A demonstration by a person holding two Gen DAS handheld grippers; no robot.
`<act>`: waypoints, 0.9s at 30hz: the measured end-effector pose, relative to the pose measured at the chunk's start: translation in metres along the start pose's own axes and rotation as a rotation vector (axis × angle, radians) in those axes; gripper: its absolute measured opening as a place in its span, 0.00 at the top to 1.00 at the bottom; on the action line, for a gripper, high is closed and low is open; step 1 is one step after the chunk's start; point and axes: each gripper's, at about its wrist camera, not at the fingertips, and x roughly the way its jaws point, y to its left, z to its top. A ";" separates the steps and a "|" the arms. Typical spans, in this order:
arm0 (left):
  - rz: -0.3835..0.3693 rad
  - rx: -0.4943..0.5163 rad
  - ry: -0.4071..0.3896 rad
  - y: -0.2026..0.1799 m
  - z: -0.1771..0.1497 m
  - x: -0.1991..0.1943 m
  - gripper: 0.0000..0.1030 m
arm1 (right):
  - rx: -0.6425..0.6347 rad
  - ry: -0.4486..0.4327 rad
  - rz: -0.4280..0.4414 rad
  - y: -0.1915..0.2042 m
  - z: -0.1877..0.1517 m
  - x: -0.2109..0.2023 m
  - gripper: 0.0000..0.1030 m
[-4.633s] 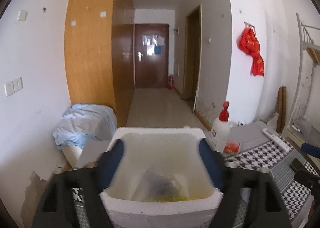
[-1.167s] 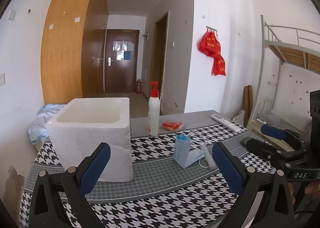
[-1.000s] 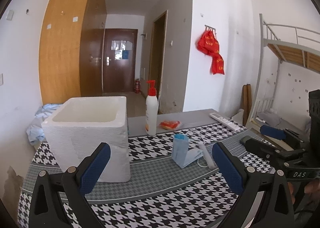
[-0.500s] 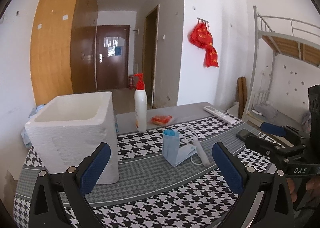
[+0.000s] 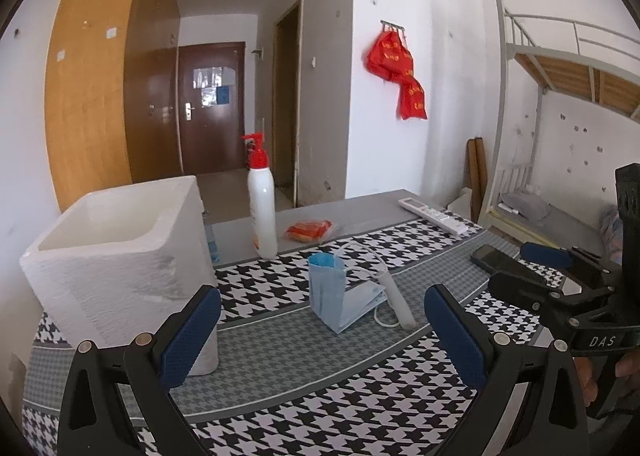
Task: Organize soft objects
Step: 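Lower the left tool toward the blue mask while the right tool approaches the white foam tube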
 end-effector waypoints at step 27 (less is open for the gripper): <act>0.005 0.057 0.113 -0.011 -0.004 0.057 0.01 | 0.009 0.108 -0.004 -0.022 -0.009 0.046 0.06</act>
